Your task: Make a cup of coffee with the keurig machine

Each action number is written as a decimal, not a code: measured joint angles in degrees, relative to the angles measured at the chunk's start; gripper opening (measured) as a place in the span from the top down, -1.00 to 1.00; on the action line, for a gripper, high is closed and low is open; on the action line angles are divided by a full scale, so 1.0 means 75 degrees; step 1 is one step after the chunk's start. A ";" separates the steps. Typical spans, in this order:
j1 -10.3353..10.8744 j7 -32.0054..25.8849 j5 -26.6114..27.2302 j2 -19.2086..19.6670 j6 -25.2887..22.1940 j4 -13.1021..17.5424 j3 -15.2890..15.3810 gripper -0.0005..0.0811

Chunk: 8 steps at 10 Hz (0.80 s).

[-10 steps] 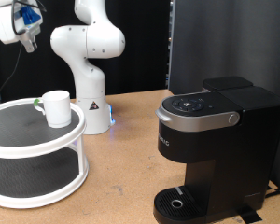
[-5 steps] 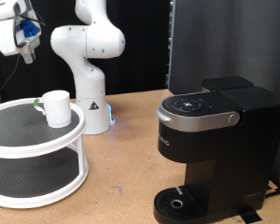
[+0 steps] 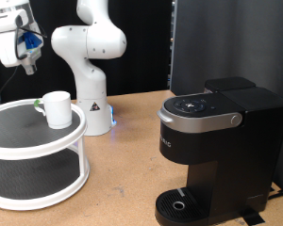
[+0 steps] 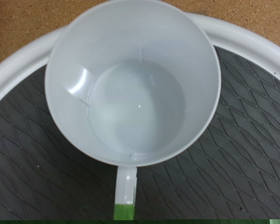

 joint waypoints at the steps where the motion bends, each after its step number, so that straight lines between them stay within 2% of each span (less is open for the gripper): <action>1: -0.0024 0.0000 -0.0047 0.0000 0.0131 -0.0101 -0.0002 0.98; 2: -0.0055 0.0000 -0.0068 0.0001 0.0274 -0.0202 -0.0003 0.74; 3: -0.0086 0.0000 -0.0078 0.0001 0.0416 -0.0302 -0.0004 0.74; 5: -0.0130 0.0006 -0.0077 0.0003 0.0697 -0.0465 -0.0022 -0.19; 6: -0.0132 0.0005 -0.0049 0.0003 0.0838 -0.0523 -0.0092 -0.19; 7: -0.0132 -0.0042 -0.0032 0.0003 0.0921 -0.0553 -0.0211 -0.67; 8: -0.0130 -0.0212 0.0026 0.0001 0.0947 -0.0561 -0.0386 -0.67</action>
